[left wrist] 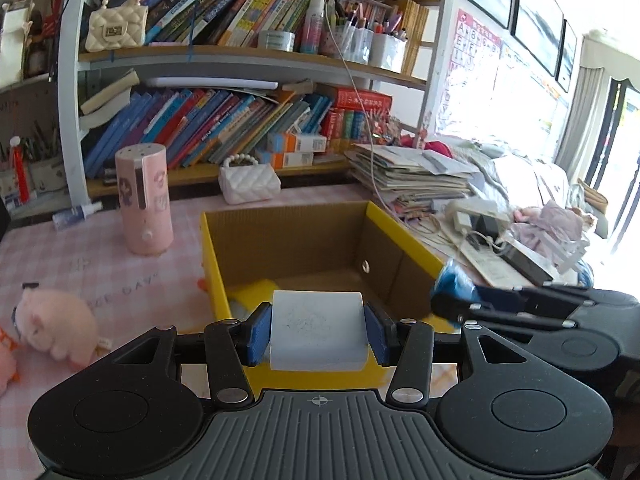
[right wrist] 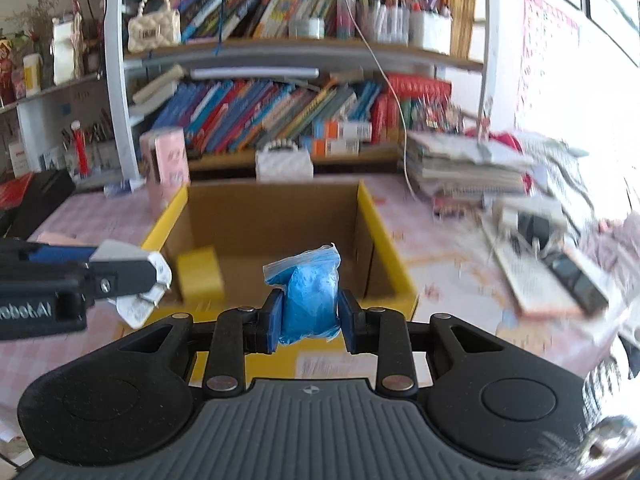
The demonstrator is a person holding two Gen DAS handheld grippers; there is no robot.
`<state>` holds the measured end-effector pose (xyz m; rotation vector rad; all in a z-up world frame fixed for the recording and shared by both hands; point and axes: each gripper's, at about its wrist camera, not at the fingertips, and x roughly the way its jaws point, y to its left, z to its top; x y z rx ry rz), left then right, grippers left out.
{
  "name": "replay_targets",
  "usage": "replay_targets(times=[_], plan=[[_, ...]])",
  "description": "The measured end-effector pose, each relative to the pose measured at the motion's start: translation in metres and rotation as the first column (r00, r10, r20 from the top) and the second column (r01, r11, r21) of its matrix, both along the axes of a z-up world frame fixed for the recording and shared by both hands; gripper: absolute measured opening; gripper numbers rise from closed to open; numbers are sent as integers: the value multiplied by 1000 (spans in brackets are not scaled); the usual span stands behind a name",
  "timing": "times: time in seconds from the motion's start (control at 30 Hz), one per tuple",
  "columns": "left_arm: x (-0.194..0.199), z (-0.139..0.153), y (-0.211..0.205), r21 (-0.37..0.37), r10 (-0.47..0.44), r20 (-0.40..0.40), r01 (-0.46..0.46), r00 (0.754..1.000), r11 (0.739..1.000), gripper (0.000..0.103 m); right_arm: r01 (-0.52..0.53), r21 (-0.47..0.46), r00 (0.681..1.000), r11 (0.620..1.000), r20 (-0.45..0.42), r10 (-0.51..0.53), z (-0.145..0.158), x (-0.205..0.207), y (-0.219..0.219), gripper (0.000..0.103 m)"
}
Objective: Organize objects
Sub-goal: 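Carry the blue item and white charger with both tools over the yellow box, then open both tools to drop the blue item and charger into the box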
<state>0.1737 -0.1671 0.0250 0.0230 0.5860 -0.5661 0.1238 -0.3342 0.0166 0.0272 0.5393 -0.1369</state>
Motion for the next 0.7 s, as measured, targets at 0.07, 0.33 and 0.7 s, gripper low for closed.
replay_targets(times=[0.07, 0.33, 0.7], plan=[[10, -2, -7, 11, 10, -2, -10, 1000, 1000, 48, -16, -9, 1000, 1000, 12, 16, 3, 14, -8, 27], [41, -20, -32, 62, 59, -35, -57, 998, 996, 48, -109, -29, 993, 994, -49, 107, -8, 72, -34, 27], [65, -43, -51, 154, 74, -81, -61, 994, 986, 48, -248, -41, 958, 968, -157, 238, -31, 127, -36, 27]])
